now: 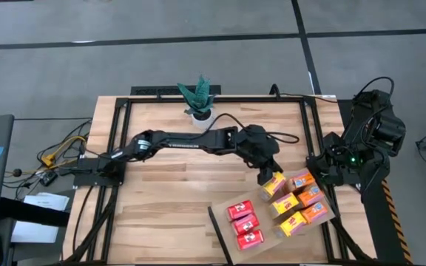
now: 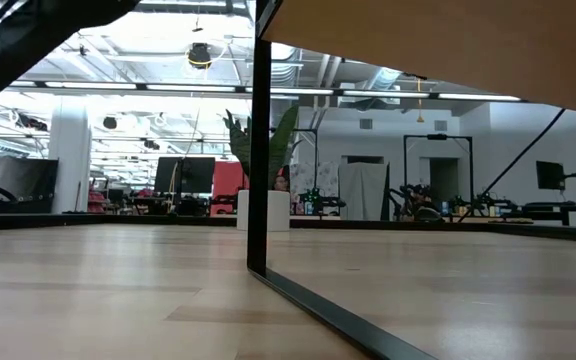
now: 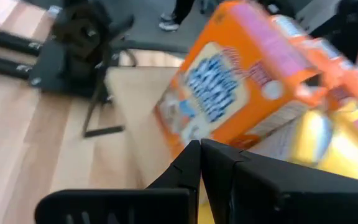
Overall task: Stack cereal on shelf
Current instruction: Adjust the colored cereal boxes on the shelf
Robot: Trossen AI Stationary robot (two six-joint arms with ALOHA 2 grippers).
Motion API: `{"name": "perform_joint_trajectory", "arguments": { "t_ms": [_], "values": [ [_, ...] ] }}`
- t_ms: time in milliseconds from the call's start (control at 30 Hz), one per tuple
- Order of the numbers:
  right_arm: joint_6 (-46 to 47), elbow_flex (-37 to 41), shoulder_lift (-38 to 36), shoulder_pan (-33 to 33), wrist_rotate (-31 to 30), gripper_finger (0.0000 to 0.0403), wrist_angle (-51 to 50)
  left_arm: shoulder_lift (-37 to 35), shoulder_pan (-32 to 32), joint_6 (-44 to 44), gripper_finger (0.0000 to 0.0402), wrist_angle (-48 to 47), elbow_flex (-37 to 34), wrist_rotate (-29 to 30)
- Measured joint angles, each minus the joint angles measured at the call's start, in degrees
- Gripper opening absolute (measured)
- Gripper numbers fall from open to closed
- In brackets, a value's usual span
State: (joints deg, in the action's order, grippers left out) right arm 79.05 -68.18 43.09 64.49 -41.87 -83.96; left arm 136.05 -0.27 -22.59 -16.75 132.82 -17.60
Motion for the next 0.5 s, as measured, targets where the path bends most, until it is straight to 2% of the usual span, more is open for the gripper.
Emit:
{"name": "perform_joint_trajectory", "arguments": {
  "t_ms": [500],
  "values": [
    [-1.3, 0.0, 0.02, 0.0, -0.03, 0.0013, -0.02, 0.46, -2.34, -1.24, 0.0, 1.12, 0.04, -1.65]
  ]
}}
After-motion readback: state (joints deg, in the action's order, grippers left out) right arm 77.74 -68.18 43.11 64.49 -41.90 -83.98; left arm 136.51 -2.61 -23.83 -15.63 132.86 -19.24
